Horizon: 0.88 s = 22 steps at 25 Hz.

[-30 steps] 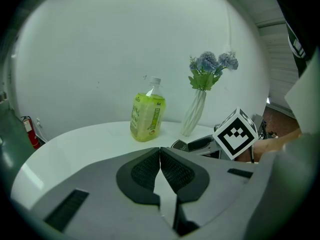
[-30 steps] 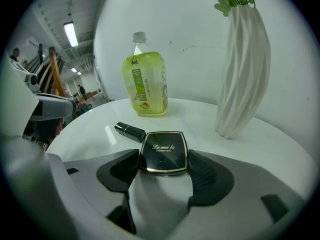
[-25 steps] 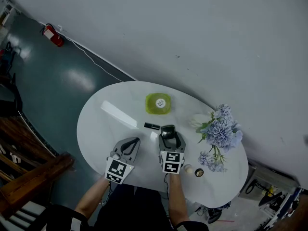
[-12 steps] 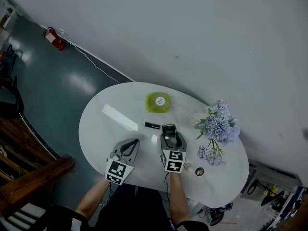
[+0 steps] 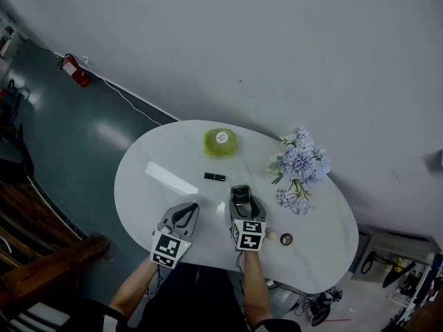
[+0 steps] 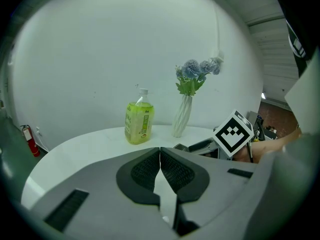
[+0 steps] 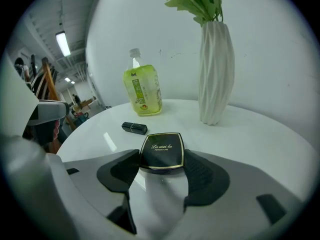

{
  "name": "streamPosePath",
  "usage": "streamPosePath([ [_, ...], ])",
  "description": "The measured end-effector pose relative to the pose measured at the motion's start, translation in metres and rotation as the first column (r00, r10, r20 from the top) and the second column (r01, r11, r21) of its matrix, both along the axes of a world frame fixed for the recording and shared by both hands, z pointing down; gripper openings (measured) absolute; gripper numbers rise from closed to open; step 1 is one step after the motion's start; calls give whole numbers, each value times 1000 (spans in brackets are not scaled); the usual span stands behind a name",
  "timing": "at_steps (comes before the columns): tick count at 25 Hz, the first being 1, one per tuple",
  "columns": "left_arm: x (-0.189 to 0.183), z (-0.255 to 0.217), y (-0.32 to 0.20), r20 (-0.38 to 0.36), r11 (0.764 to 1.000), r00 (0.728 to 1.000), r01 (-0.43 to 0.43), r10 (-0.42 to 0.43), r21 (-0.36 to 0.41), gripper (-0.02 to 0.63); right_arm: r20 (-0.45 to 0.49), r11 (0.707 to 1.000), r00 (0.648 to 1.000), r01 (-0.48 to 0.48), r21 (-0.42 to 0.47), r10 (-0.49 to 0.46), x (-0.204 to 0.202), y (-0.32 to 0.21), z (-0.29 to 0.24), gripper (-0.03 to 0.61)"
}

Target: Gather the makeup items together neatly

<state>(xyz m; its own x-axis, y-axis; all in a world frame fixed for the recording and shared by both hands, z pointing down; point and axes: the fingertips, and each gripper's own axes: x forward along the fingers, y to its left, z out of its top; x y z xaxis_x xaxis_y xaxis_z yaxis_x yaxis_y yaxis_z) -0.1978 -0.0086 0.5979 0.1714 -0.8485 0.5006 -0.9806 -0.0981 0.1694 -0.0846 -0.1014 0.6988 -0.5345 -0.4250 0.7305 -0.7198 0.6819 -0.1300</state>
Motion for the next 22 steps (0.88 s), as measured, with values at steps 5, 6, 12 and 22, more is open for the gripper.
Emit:
streamPosePath([
  [5, 15, -9, 12, 6, 999, 1000, -28, 28, 15, 20, 19, 999, 999, -40, 21, 40, 20, 12, -15, 298],
  [6, 18, -11, 14, 8, 999, 999, -35, 35, 19, 20, 23, 998, 999, -49, 26, 49, 24, 14, -19, 297],
  [12, 39, -26, 24, 19, 994, 995, -97, 96, 46, 20, 45, 991, 992, -118, 59, 116, 52, 26, -43, 298],
  [22, 90, -53, 30, 38, 969, 975, -221, 219, 107, 20, 78, 956, 964, -262, 135, 254, 123, 44, -85, 297],
])
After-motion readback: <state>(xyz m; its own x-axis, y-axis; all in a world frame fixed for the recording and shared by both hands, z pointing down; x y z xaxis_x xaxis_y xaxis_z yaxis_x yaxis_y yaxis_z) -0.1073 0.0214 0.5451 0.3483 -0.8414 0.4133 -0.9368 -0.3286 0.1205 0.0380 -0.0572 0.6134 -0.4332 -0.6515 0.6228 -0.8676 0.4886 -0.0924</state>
